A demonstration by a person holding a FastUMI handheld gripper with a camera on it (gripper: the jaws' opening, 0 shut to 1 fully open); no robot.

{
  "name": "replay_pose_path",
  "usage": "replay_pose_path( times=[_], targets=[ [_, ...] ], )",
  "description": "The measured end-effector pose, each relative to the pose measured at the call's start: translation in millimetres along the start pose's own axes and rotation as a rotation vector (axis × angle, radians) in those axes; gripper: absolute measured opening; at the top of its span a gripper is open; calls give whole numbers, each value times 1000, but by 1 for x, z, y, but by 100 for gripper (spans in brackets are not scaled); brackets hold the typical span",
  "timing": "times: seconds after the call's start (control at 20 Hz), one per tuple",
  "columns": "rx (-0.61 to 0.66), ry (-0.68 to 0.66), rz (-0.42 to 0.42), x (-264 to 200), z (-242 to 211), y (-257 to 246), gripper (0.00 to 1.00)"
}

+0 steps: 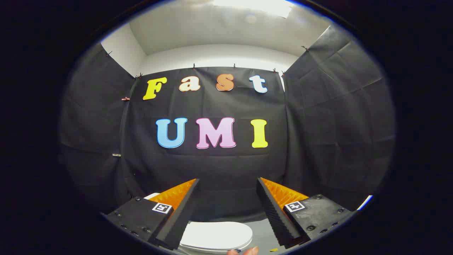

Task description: Open the toilet lid.

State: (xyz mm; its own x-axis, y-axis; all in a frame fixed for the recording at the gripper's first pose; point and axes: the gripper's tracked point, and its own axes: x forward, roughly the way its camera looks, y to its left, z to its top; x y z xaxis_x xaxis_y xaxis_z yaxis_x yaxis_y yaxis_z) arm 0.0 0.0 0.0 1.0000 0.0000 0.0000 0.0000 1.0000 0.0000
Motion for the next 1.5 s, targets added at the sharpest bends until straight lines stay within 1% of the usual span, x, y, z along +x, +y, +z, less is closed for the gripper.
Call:
replay_pose_path(
  times=[0.1,0.2,0.5,0.95,1.15,1.4,1.5],
  targets=[
    [1,21,6,3,-5,1,99],
    [-41,16,-11,4,-6,-4,99],
    [-77,34,8,5,-13,5,98],
    [-100,36,31,7,-21,16,98],
    [-108,17,40,9,-26,18,99],
    [-121,-19,21,20,-57,9,98],
    [-145,-16,19,24,-83,7,98]
  ],
)
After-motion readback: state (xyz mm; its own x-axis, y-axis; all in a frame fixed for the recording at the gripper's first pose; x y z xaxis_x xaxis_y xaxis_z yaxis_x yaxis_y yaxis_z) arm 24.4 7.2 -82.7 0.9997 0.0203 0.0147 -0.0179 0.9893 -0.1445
